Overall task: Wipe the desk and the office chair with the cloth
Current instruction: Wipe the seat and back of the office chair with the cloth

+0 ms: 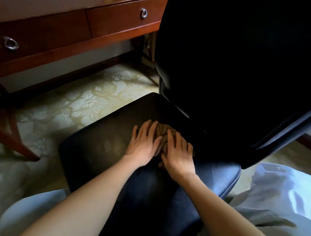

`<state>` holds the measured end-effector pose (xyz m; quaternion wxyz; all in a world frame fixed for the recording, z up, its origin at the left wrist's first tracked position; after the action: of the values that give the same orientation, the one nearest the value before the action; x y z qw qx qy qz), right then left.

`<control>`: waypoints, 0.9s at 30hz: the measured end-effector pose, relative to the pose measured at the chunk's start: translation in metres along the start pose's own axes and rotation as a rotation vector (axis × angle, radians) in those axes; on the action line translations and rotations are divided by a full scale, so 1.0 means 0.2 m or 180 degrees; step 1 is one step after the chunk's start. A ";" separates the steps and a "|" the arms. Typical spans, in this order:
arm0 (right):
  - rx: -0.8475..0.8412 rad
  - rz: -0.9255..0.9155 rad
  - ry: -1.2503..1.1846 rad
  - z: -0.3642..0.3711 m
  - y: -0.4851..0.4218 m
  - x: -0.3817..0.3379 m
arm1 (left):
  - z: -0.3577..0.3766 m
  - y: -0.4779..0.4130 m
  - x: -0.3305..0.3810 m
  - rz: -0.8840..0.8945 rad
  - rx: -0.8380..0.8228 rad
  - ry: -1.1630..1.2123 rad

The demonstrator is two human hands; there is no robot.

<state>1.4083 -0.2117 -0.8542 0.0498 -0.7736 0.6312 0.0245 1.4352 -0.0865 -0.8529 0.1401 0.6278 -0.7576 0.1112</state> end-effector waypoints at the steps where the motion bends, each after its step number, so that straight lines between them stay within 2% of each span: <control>1: 0.0011 0.0019 0.0049 0.00 -0.04 0.00 | 0.00 -0.05 -0.02 -0.0020 -0.0011 0.0005; 7: 0.0151 0.0107 0.0128 0.03 -0.36 0.00 | -0.03 -0.34 -0.12 -0.0188 -0.0045 -0.0312; 16: 0.0044 0.0102 -0.0132 0.05 -0.85 -0.08 | -0.13 -0.73 -0.34 -0.0361 0.0364 -0.0345; 22: -0.0076 0.0170 -0.0370 0.10 -1.02 -0.12 | -0.14 -0.86 -0.44 -0.0554 0.0547 -0.0449; 27: -0.0138 0.0154 -0.0456 0.12 -1.06 -0.11 | -0.12 -0.88 -0.45 -0.0681 0.0540 -0.0218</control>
<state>1.6113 -0.1464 -0.8665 0.0774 -0.7553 0.6439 0.0947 1.6247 -0.0279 -0.8633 0.0717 0.7180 -0.6785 0.1377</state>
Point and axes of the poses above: each hand's wrist, its own y-axis away from the middle knuckle, its own z-axis out of the palm, x = y × z, the point moved 8 cm from there along -y, towards the middle knuckle
